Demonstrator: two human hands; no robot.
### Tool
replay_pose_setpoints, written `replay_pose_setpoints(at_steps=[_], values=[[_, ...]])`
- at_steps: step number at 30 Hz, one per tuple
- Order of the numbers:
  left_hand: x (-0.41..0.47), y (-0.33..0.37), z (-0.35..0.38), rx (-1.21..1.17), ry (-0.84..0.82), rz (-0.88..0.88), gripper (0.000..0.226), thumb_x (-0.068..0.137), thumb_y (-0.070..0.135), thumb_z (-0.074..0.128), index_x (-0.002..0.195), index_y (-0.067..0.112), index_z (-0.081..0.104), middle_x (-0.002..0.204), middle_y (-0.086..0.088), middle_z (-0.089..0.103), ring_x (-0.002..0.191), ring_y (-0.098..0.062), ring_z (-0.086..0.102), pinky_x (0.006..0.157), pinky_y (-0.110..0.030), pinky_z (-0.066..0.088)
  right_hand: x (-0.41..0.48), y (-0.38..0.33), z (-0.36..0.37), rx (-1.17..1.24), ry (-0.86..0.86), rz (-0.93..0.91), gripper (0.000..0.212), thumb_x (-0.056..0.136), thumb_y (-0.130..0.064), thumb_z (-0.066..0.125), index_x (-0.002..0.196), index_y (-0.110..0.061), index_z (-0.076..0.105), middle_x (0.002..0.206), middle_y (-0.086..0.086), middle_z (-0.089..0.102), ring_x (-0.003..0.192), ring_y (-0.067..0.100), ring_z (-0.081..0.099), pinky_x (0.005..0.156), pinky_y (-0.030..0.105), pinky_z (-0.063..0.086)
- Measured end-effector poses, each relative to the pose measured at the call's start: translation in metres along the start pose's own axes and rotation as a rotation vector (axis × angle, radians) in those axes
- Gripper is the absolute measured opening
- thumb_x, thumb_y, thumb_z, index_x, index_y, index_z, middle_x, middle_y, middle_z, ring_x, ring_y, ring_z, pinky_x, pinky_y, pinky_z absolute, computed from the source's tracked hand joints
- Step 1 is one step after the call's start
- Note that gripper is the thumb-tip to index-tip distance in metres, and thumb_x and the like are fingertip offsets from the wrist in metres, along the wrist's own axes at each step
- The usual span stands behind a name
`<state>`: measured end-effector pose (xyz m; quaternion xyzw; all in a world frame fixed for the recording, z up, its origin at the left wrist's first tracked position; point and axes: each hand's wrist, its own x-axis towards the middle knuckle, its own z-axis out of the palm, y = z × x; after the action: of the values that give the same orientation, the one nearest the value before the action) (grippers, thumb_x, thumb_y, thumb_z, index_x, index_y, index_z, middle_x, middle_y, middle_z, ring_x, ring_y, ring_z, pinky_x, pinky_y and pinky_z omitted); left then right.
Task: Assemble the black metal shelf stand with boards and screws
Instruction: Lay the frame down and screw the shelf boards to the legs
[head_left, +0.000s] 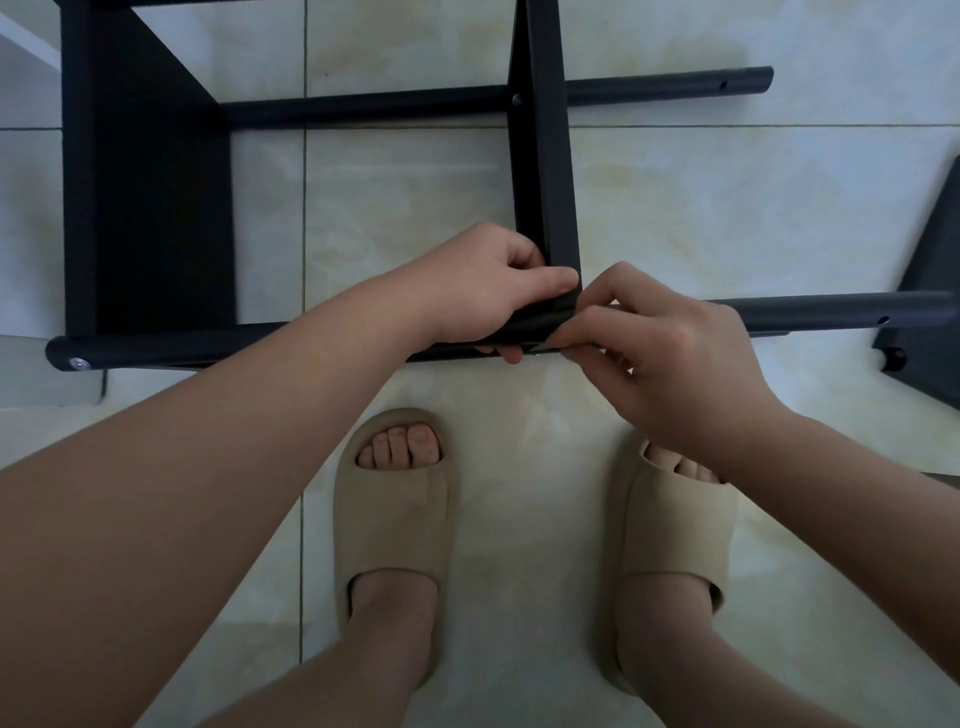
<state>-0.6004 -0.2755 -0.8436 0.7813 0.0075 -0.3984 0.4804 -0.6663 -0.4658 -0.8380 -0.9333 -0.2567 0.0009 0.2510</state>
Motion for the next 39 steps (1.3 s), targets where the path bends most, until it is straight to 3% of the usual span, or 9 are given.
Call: replay_pose_setpoints(at_steps=[6, 9, 11, 14, 20, 24, 28, 32, 39], values=[[-0.001, -0.001, 0.000, -0.009, -0.014, 0.005, 0.034, 0.099, 0.039, 0.059, 0.092, 0.006, 0.063, 0.073, -0.009, 0.075, 0.063, -0.026, 0.073, 0.054, -0.031, 0.050, 0.008, -0.004, 0.005, -0.092, 0.104, 0.027, 0.033, 0.085, -0.023, 0.079, 0.069, -0.007, 0.055, 0.069, 0.007, 0.051, 0.052, 0.020, 0.034, 0.042, 0.029, 0.034], [0.000, -0.001, 0.000, -0.006, -0.008, 0.006, 0.036, 0.098, 0.040, 0.061, 0.094, 0.004, 0.064, 0.077, -0.013, 0.075, 0.062, -0.025, 0.073, 0.055, -0.033, 0.052, 0.003, -0.004, 0.002, -0.044, 0.050, 0.028, 0.030, 0.085, -0.031, 0.079, 0.081, -0.006, 0.063, 0.079, 0.007, 0.058, 0.053, 0.021, 0.048, 0.042, 0.034, 0.043], [0.000, -0.001, 0.000, -0.007, -0.005, 0.006, 0.036, 0.097, 0.040, 0.061, 0.093, 0.005, 0.065, 0.079, -0.014, 0.074, 0.062, -0.026, 0.073, 0.054, -0.032, 0.052, 0.000, -0.002, 0.001, -0.024, 0.023, -0.004, 0.018, 0.086, -0.024, 0.076, 0.093, -0.009, 0.070, 0.091, 0.006, 0.064, 0.057, 0.024, 0.057, 0.042, 0.037, 0.046], [0.000, -0.001, 0.000, -0.002, -0.003, 0.002, 0.033, 0.098, 0.040, 0.061, 0.090, 0.009, 0.064, 0.075, -0.010, 0.073, 0.062, -0.025, 0.073, 0.053, -0.031, 0.052, -0.001, 0.000, 0.002, -0.050, 0.068, -0.051, 0.002, 0.089, -0.009, 0.073, 0.088, -0.010, 0.075, 0.089, 0.007, 0.067, 0.056, 0.024, 0.055, 0.040, 0.036, 0.044], [-0.001, 0.000, 0.000, -0.009, -0.013, 0.006, 0.031, 0.099, 0.039, 0.059, 0.089, 0.009, 0.062, 0.067, -0.005, 0.073, 0.062, -0.025, 0.072, 0.052, -0.030, 0.049, 0.008, -0.005, 0.009, -0.138, 0.146, -0.001, 0.032, 0.085, -0.021, 0.078, 0.067, -0.008, 0.056, 0.068, 0.008, 0.051, 0.052, 0.019, 0.033, 0.041, 0.027, 0.031], [-0.002, 0.000, 0.000, -0.012, -0.011, 0.001, 0.035, 0.098, 0.040, 0.060, 0.094, 0.005, 0.064, 0.072, -0.009, 0.074, 0.063, -0.025, 0.073, 0.056, -0.033, 0.052, 0.005, -0.004, 0.003, -0.050, 0.064, 0.017, 0.031, 0.086, -0.032, 0.077, 0.078, -0.006, 0.062, 0.078, 0.007, 0.057, 0.051, 0.022, 0.048, 0.043, 0.031, 0.039], [-0.001, 0.000, 0.001, -0.017, -0.005, -0.005, 0.037, 0.098, 0.040, 0.061, 0.097, 0.004, 0.065, 0.081, -0.013, 0.074, 0.064, -0.026, 0.073, 0.056, -0.033, 0.051, -0.002, 0.000, -0.001, -0.037, 0.035, -0.045, 0.011, 0.088, -0.014, 0.072, 0.098, -0.009, 0.074, 0.096, 0.008, 0.067, 0.056, 0.026, 0.058, 0.041, 0.037, 0.046], [-0.001, 0.000, 0.000, -0.014, 0.001, -0.007, 0.031, 0.098, 0.039, 0.061, 0.089, 0.010, 0.064, 0.073, -0.008, 0.072, 0.061, -0.025, 0.073, 0.053, -0.030, 0.050, 0.000, 0.002, 0.003, -0.058, 0.084, -0.069, 0.005, 0.090, -0.008, 0.073, 0.086, -0.006, 0.074, 0.091, 0.009, 0.068, 0.052, 0.027, 0.054, 0.040, 0.036, 0.044], [-0.001, 0.000, 0.000, -0.018, -0.017, -0.003, 0.037, 0.099, 0.038, 0.059, 0.097, 0.001, 0.063, 0.077, -0.012, 0.075, 0.063, -0.026, 0.073, 0.059, -0.034, 0.052, 0.008, -0.003, 0.003, -0.070, 0.087, -0.013, 0.031, 0.083, -0.028, 0.082, 0.076, -0.004, 0.063, 0.080, 0.010, 0.060, 0.049, 0.028, 0.051, 0.041, 0.033, 0.041]])
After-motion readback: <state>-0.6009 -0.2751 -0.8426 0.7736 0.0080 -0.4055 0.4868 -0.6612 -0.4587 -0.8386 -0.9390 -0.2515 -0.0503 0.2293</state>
